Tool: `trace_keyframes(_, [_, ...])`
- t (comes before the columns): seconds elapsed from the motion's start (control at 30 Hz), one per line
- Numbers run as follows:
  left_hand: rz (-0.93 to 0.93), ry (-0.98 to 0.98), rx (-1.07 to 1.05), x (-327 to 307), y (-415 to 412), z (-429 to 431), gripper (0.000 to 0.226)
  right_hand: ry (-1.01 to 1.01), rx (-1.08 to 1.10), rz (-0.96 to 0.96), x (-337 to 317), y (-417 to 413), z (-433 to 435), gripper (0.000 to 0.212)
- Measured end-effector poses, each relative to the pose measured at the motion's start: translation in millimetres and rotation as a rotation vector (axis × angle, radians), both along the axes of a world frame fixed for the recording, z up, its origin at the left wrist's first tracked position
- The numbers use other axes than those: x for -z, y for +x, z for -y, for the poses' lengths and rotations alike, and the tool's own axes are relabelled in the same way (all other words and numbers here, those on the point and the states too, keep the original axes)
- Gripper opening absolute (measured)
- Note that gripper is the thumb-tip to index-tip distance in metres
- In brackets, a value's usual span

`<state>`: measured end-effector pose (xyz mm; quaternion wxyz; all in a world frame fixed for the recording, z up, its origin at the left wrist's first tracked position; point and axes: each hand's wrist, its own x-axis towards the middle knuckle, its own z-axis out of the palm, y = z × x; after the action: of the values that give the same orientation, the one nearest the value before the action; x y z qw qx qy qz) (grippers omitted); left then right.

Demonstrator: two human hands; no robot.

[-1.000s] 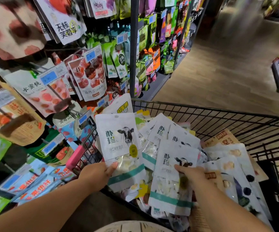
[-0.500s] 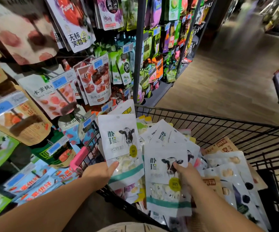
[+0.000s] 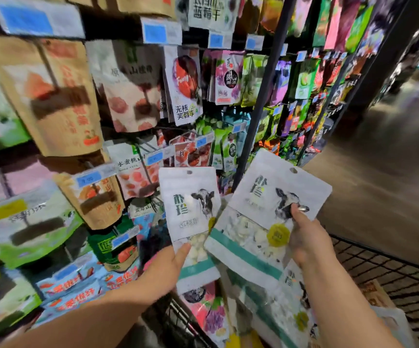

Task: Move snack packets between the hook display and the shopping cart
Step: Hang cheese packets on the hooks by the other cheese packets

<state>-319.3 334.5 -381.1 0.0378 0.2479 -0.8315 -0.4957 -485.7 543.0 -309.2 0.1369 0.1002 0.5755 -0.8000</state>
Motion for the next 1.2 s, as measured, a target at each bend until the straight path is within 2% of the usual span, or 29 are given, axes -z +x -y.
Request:
trace_keyframes(0.1, [-0.089,0.062,-0.059,-27.9,12.3,11.3,0.026,-0.056,-0.064,-0.059,-29.3,5.6,43.0,0.04])
trace_keyframes(0.23, [-0.138,0.174,-0.106,-47.9,36.2,34.3,0.025,-0.029,-0.192,-0.154,-60.9,20.4,100.0,0.023])
trace_keyframes(0.33, [-0.165,0.168,-0.197,-56.7,59.0,56.2,0.028,0.022,-0.315,-0.236,-73.4,33.2,139.2,0.005])
trace_keyframes(0.43, [-0.199,0.118,-0.262,-68.4,87.5,76.6,0.027,0.003,-0.5,-0.273,-83.8,47.8,174.4,0.012])
trace_keyframes(0.53, [-0.279,0.106,-0.363,-84.8,117.8,91.0,0.027,-0.023,-0.846,-0.383,-98.2,68.1,201.3,0.026])
trace_keyframes(0.57, [-0.31,0.1,-0.41,-91.5,126.6,93.4,0.027,0.021,-0.933,-0.44,-99.9,74.3,209.2,0.034])
trace_keyframes(0.63, [-0.37,0.064,-0.473,-101.3,142.8,96.9,0.028,0.13,-1.088,-0.524,-102.1,87.1,226.3,0.071])
trace_keyframes(0.67, [-0.384,0.049,-0.492,-105.8,150.0,98.2,0.029,0.149,-1.129,-0.538,-103.0,93.5,234.4,0.08])
trace_keyframes(0.83, [-0.44,-0.007,-0.626,-120.8,181.6,108.1,0.029,0.008,-1.243,-0.566,-114.1,123.5,271.4,0.087])
trace_keyframes(1.0, [-0.452,-0.022,-0.646,-130.7,204.2,114.1,0.025,-0.072,-1.3,-0.569,-118.6,144.5,296.3,0.092])
trace_keyframes(1.03, [-0.458,-0.031,-0.648,-132.6,207.6,114.4,0.025,-0.085,-1.302,-0.558,-119.4,148.6,299.5,0.089])
trace_keyframes(1.13, [-0.46,-0.059,-0.664,-139.1,215.7,112.7,0.027,-0.168,-1.329,-0.484,-120.6,158.6,305.4,0.055])
trace_keyframes(1.2, [-0.46,-0.085,-0.673,-138.4,220.4,113.1,0.027,-0.191,-1.37,-0.456,-120.4,165.3,305.3,0.051])
